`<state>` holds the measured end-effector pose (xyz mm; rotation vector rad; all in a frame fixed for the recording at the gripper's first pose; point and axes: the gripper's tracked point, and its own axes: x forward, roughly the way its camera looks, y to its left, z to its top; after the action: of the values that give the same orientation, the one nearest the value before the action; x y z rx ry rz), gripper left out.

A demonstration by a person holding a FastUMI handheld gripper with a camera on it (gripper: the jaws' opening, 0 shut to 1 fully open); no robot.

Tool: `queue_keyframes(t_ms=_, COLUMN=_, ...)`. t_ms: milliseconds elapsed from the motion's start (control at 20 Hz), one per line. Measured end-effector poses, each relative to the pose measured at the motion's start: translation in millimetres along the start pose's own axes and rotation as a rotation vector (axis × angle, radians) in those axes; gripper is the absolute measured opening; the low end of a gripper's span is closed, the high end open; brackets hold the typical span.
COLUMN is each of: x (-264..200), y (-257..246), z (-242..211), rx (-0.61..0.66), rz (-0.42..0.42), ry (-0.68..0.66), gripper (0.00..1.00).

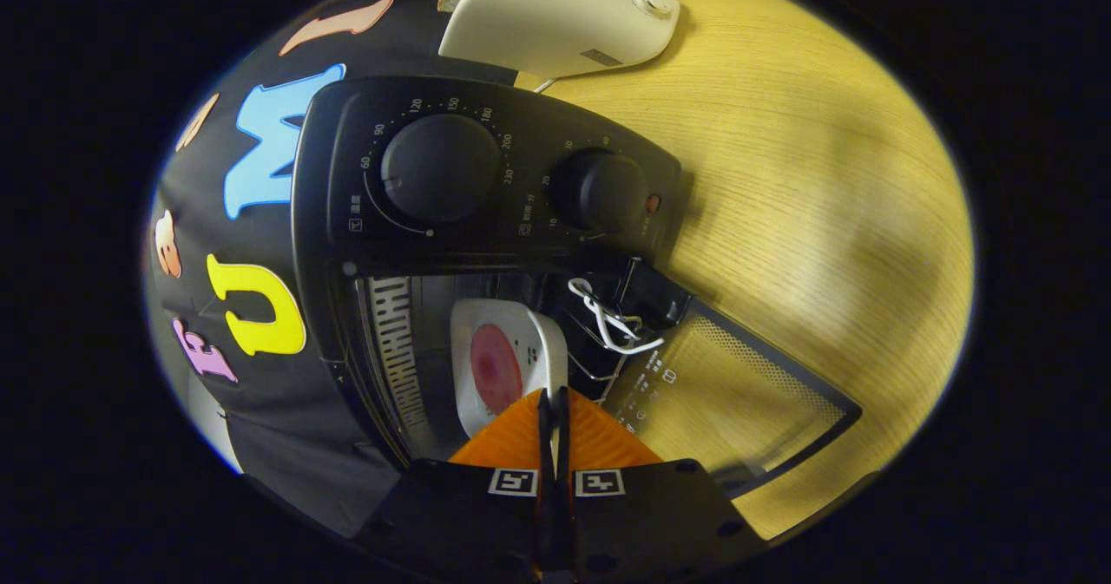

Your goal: Open the toaster oven, put the food inside, and close the toaster oven door.

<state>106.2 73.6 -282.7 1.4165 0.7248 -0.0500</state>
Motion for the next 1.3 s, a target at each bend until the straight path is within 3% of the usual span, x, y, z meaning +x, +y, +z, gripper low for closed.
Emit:
queue_keyframes(t_ms=700, x=28, y=17, z=8, rx=-0.002, rz=-0.036, ry=-0.127, gripper=0.02)
queue_keyframes(t_ms=950, x=17, y=27, z=-9, rx=-0.045, rz=0.012, ry=-0.109, gripper=0.11)
queue_keyframes(t_ms=1100, x=4, y=38, z=-28, rx=-0.072, rz=0.064, ry=-0.069, gripper=0.35)
queue_keyframes(t_ms=1250, x=-12, y=39, z=-41, rx=-0.132, rz=0.064, ry=-0.062, gripper=0.96)
queue_keyframes(t_ms=1300, x=-17, y=37, z=-47, rx=-0.151, rz=0.062, ry=-0.052, gripper=0.96)
